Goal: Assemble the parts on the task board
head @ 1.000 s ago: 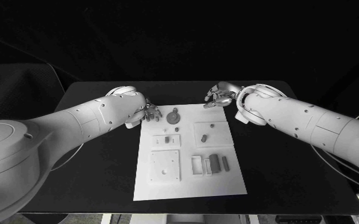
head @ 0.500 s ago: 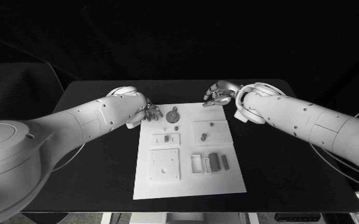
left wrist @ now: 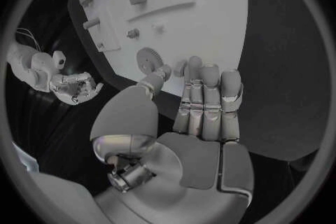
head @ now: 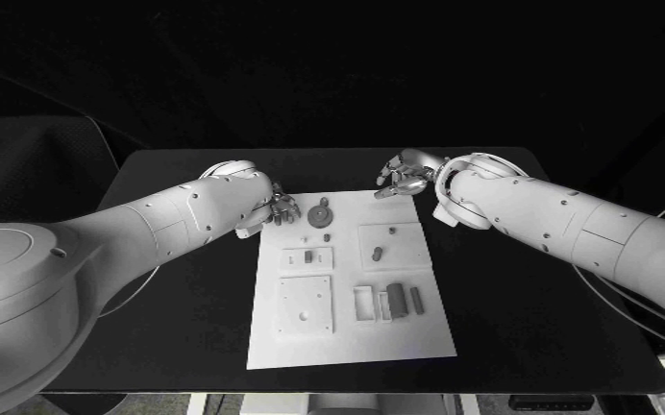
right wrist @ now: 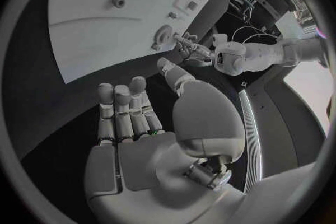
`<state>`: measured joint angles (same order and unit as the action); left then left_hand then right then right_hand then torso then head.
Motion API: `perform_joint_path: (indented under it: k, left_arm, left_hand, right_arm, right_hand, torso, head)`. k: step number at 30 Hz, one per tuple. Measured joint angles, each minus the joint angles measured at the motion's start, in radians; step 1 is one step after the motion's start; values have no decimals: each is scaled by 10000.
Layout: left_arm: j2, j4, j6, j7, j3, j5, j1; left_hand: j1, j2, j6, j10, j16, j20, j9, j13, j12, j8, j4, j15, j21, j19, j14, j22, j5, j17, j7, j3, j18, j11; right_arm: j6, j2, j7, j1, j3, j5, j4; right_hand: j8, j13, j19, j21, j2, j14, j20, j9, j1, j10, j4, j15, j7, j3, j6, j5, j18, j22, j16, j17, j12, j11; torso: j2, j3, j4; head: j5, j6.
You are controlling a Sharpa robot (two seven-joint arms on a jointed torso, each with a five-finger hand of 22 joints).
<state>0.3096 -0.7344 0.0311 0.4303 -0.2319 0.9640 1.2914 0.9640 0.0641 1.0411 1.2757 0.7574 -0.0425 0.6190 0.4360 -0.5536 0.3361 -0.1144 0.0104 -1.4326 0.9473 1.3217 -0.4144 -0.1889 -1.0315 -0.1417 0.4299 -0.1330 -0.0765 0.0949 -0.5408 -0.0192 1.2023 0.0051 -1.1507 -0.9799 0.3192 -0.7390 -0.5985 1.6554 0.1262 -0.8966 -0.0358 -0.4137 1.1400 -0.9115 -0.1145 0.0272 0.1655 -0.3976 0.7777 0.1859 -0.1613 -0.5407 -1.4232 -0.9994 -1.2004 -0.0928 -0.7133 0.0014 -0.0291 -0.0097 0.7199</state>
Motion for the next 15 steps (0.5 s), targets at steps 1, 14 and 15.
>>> perform_joint_path:
  k: [1,14,15]
  left_arm:
    - [-1,1,0,-2,0,0,-1]
    - [-46,60,7,-8,0,-1,-9]
    - [-50,64,7,-8,0,-1,-10]
  left_hand:
    - [96,-23,28,0,8,0,0,-4,0,0,-26,0,0,0,0,0,0,-9,29,26,1,0]
    - [760,-355,316,96,185,-41,34,-8,-19,84,-134,34,-192,71,34,-50,1,-126,78,354,1,95]
    - [786,-381,352,108,204,-41,36,-7,-49,99,-141,45,-192,75,45,-50,1,-140,71,361,2,107]
  right_arm:
    - [-2,1,0,0,0,0,1]
    - [-29,1,0,0,0,0,2]
    - [-30,1,0,0,0,0,1]
  right_hand:
    - [0,0,0,0,0,0,0,0,0,0,0,0,0,0,0,0,0,0,0,0,0,0]
    - [0,0,0,0,0,0,0,0,0,0,0,0,0,0,0,0,0,-1,0,7,0,0]
    - [0,0,0,0,0,0,0,0,0,0,0,0,0,0,0,0,0,0,0,8,0,0]
  torso:
    - [0,0,0]
    - [0,-9,2]
    - [1,-10,2]
  head:
    - [-3,1]
    - [-22,14]
    - [-22,16]
